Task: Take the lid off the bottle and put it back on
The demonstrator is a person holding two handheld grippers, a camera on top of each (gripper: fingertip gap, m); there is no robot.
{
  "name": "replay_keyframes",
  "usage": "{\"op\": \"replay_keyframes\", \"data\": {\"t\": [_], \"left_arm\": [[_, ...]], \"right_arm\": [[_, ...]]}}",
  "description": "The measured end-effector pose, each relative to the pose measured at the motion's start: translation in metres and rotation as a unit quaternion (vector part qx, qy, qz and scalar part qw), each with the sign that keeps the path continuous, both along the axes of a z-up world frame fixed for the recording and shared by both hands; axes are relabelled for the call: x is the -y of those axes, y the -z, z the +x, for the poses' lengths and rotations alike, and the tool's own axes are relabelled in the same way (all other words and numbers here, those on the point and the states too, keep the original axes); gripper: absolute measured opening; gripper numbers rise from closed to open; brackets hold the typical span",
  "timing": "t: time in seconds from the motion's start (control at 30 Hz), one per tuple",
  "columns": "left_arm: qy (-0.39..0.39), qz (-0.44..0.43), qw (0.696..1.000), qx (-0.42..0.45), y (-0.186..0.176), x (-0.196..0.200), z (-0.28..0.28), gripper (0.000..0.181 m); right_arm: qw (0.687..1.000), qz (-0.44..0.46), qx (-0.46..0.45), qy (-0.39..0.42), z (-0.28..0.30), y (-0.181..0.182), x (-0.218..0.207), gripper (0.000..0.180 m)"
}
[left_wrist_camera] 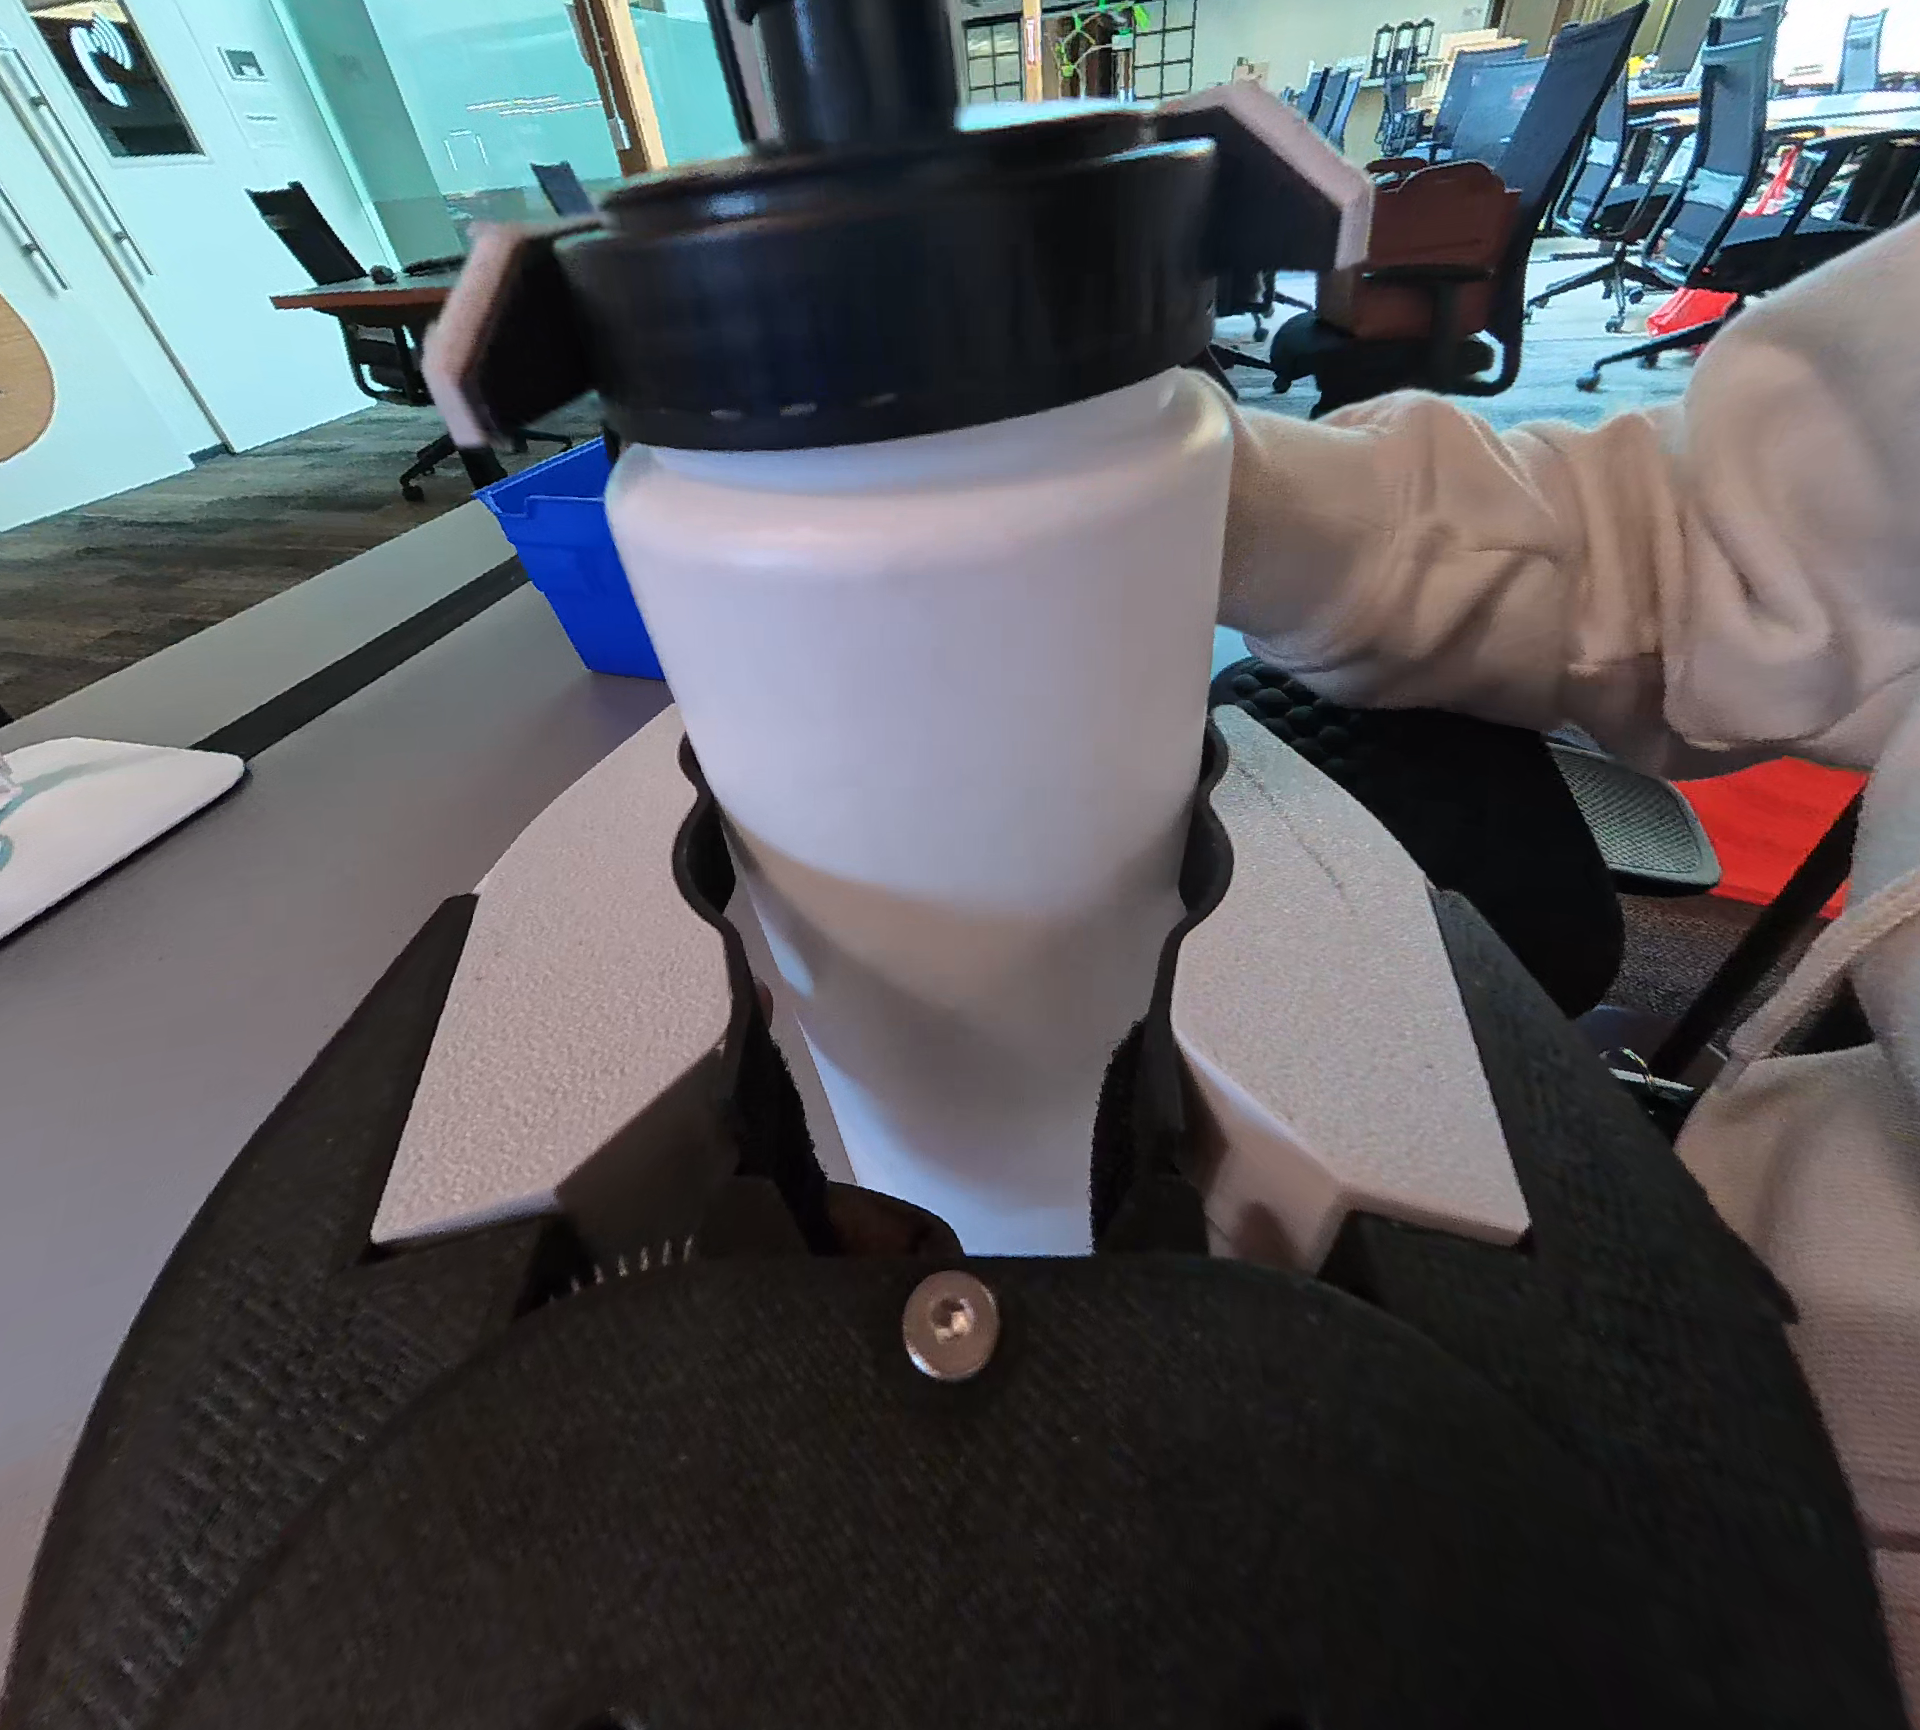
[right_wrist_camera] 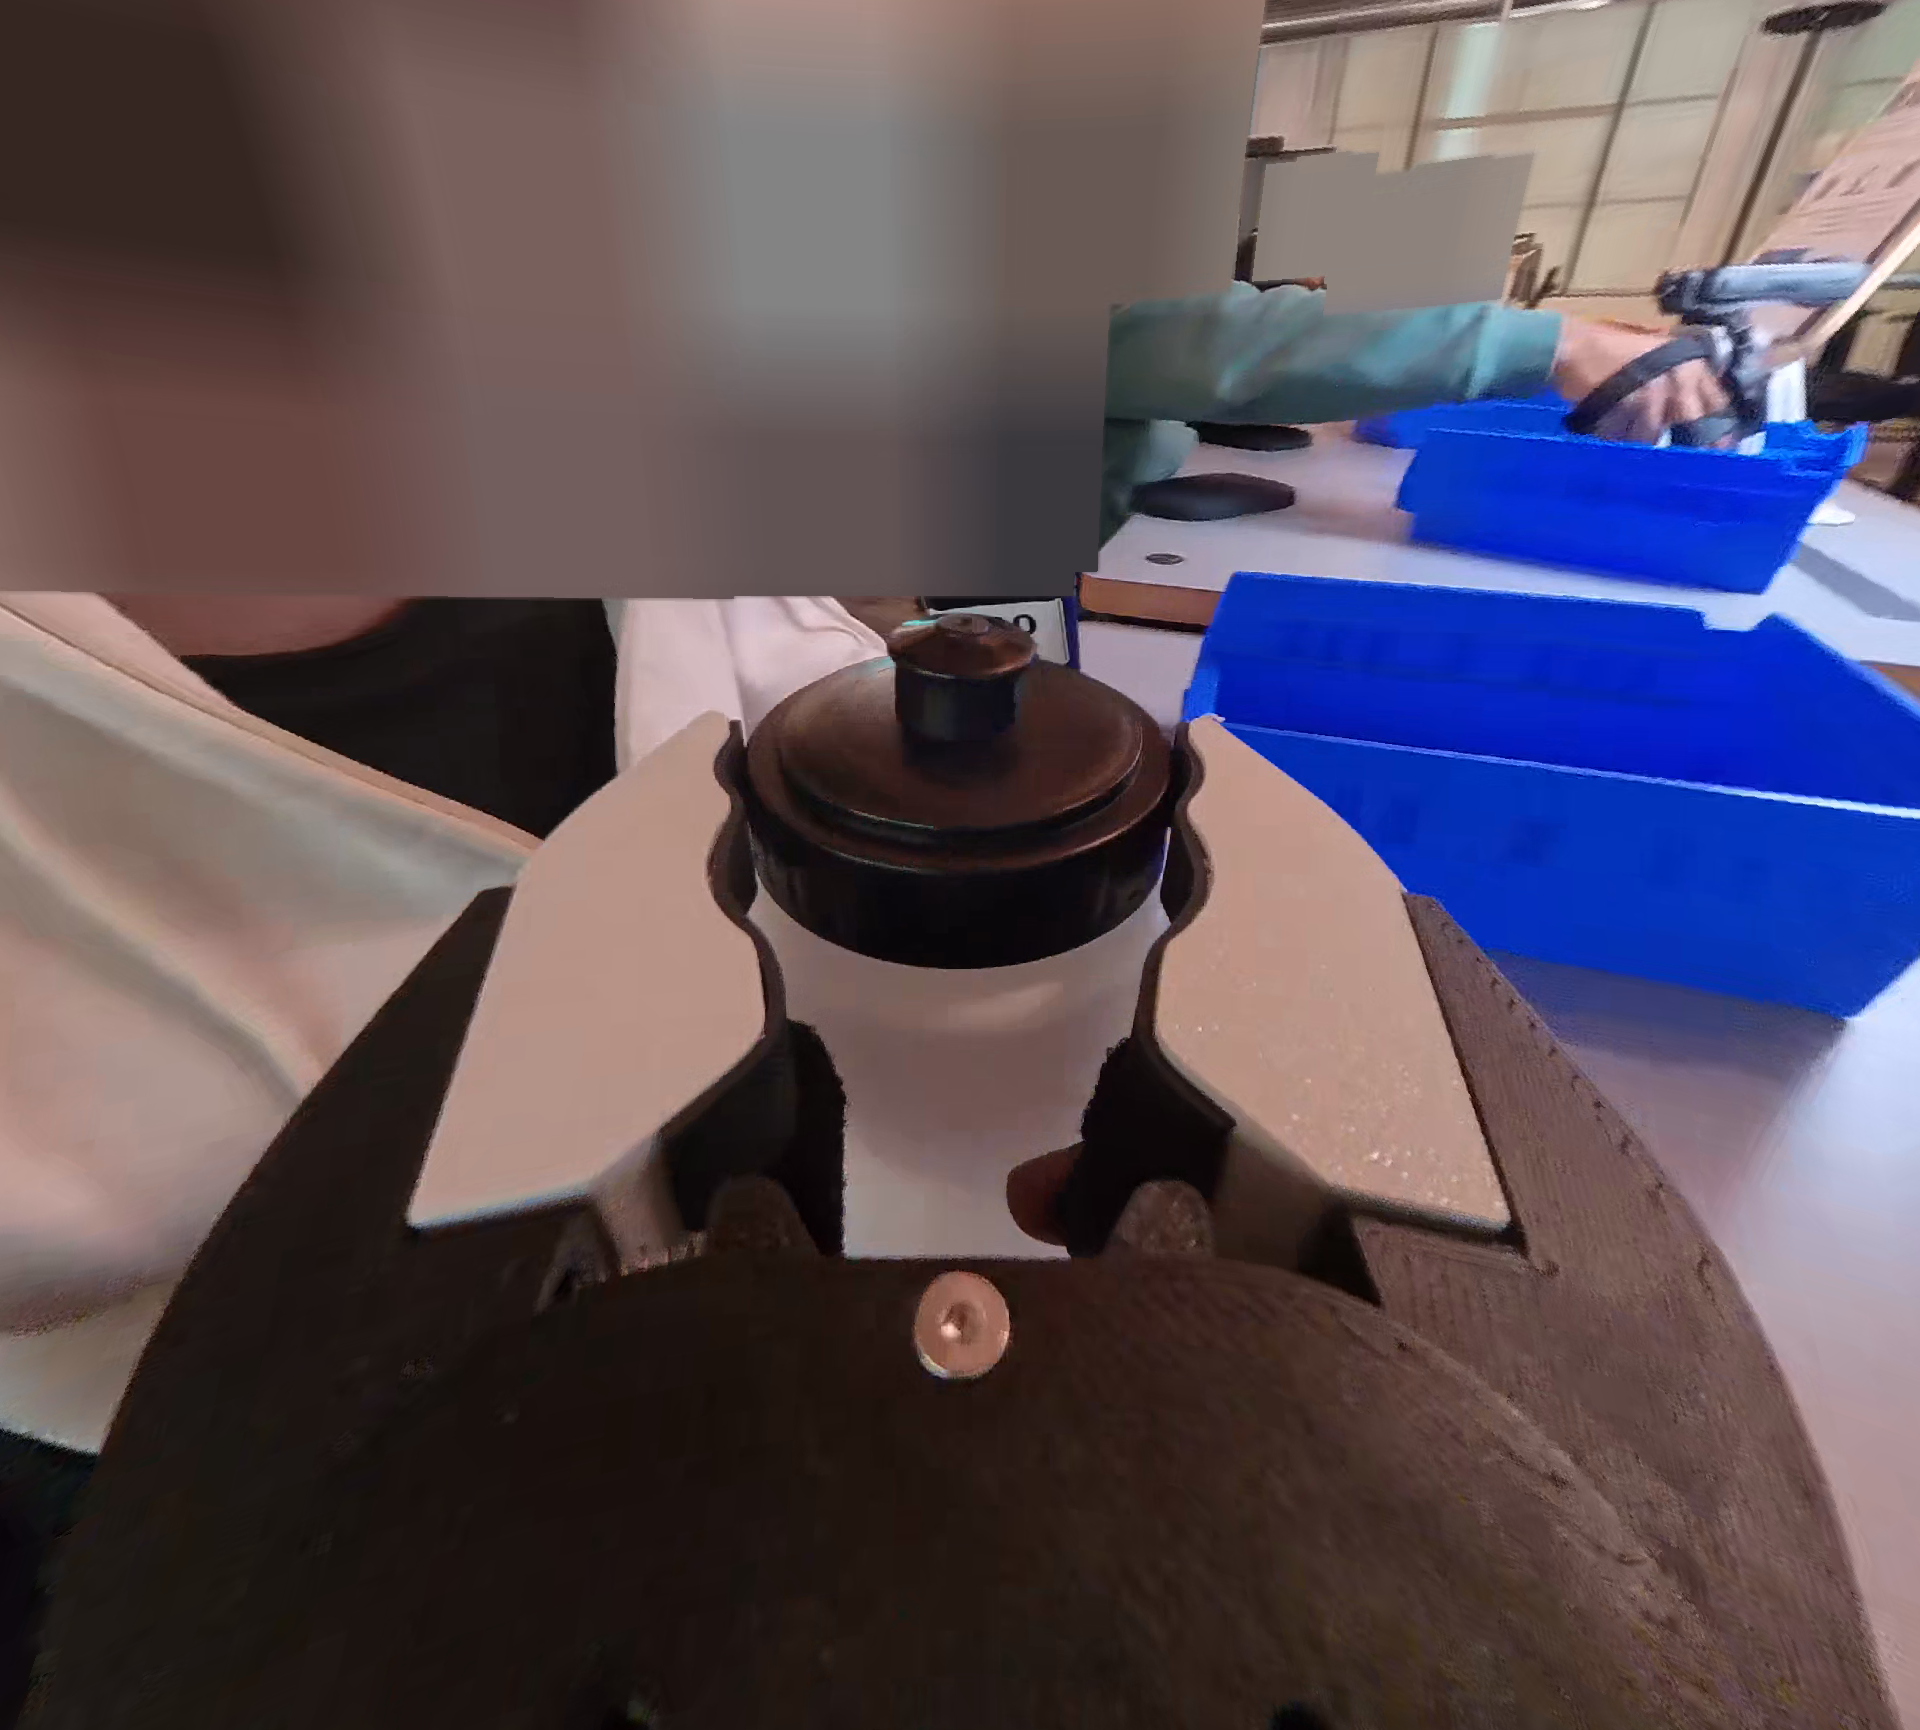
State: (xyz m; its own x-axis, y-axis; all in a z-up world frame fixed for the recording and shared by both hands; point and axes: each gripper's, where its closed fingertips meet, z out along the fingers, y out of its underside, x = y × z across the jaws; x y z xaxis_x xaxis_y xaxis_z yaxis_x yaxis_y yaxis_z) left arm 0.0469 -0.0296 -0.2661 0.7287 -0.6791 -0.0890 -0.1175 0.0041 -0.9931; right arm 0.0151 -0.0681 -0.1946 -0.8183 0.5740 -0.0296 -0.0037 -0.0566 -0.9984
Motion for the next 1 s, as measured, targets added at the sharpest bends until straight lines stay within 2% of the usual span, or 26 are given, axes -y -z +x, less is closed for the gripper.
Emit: {"op": "replay_keyframes", "data": {"t": [0.07, 0.17, 0.23, 0.3, 0.4, 0.53, 0.6, 0.7, 0.77, 0.87, 1.0], "left_arm": [[-0.001, 0.001, 1.0, 0.0, 0.0, 0.0, -0.001, 0.087], [-0.002, 0.001, 1.0, 0.001, 0.0, 0.0, -0.001, 0.087], [-0.004, 0.001, 1.0, 0.001, 0.0, -0.001, -0.001, 0.087], [-0.006, 0.001, 1.0, 0.001, 0.0, -0.001, -0.002, 0.087], [-0.008, 0.001, 1.0, 0.0, 0.0, -0.001, -0.002, 0.087], [-0.01, 0.001, 1.0, 0.001, 0.0, -0.002, -0.002, 0.087], [-0.011, 0.001, 1.0, 0.001, 0.0, -0.002, -0.002, 0.087], [-0.012, 0.001, 1.0, 0.0, 0.0, -0.002, -0.002, 0.087], [-0.012, 0.001, 1.0, 0.0, 0.0, -0.002, -0.002, 0.087], [-0.009, 0.001, 1.0, 0.0, 0.0, -0.002, -0.003, 0.087], [-0.003, -0.001, 1.0, -0.001, 0.0, -0.001, -0.001, 0.087]], "right_arm": [[1.0, -0.011, 0.021, 0.014, -0.003, 0.002, -0.001, 0.079], [0.992, -0.003, 0.014, 0.127, -0.007, 0.0, -0.007, 0.105], [0.976, -0.005, 0.002, 0.216, -0.006, -0.005, -0.01, 0.11], [0.947, -0.007, -0.005, 0.32, -0.006, -0.008, -0.016, 0.109], [0.871, -0.013, 0.018, 0.491, -0.002, -0.003, -0.032, 0.108], [0.832, 0.008, 0.006, 0.555, -0.004, -0.001, -0.02, 0.109], [0.822, 0.022, 0.017, 0.568, -0.009, 0.004, -0.023, 0.107], [0.82, 0.019, 0.018, 0.572, -0.01, 0.002, -0.027, 0.078], [0.828, 0.026, 0.014, 0.559, -0.011, 0.002, -0.028, 0.077], [0.87, 0.025, 0.01, 0.492, -0.012, 0.002, -0.024, 0.076], [0.958, 0.006, 0.007, 0.285, -0.009, 0.001, -0.012, 0.077]]}}
